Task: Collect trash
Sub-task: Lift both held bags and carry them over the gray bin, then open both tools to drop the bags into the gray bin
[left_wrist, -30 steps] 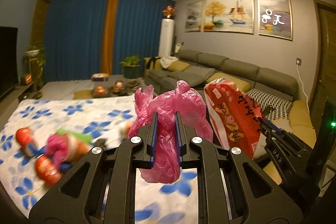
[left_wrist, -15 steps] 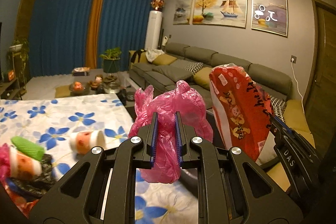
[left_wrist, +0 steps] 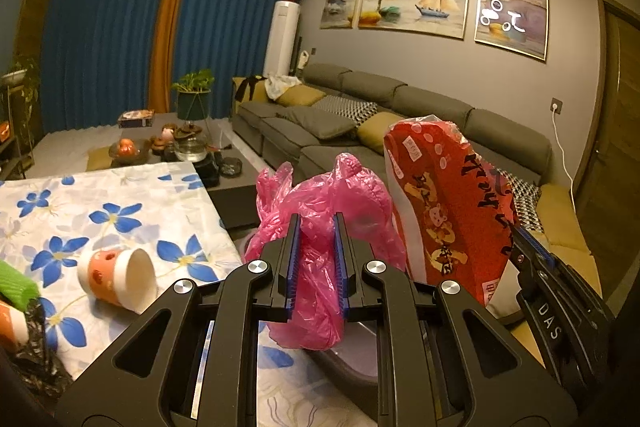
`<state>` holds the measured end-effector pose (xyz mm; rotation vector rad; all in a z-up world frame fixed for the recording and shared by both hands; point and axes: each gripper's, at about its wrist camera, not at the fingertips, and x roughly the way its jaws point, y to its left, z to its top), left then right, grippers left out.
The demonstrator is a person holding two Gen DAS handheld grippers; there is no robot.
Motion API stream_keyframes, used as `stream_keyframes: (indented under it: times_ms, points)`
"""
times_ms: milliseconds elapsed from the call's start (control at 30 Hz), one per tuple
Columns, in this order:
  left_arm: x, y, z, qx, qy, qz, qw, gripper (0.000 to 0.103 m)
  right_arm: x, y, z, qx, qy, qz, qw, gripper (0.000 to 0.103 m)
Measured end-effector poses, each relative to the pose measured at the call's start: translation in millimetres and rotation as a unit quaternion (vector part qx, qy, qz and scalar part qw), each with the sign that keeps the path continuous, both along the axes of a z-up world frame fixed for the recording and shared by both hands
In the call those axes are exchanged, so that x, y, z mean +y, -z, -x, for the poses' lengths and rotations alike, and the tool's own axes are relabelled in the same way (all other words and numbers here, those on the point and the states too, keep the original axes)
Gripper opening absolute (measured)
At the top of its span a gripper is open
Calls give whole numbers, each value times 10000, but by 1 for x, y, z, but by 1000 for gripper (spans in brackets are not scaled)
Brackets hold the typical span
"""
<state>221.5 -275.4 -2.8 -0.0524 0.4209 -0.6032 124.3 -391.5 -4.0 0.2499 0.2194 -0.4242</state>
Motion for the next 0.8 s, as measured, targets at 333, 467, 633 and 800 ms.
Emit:
stream_keyframes:
  times_ms: [333, 467, 633, 800]
  points:
    - [-13, 7, -12, 74, 97, -51, 9999, 22, -5, 1, -14, 65, 12, -107, 9999, 16]
    - [-16, 13, -17, 206, 115, -153, 9996, 53, -9, 2, -17, 130, 14, -137, 9998, 20]
    - [-8, 16, -18, 277, -23, -136, 9995, 70, -13, 1, -14, 130, 62, -148, 9998, 35]
    - [10, 12, -14, 259, -414, -131, 9987, 85, -12, -2, -3, 62, 126, -124, 9998, 46]
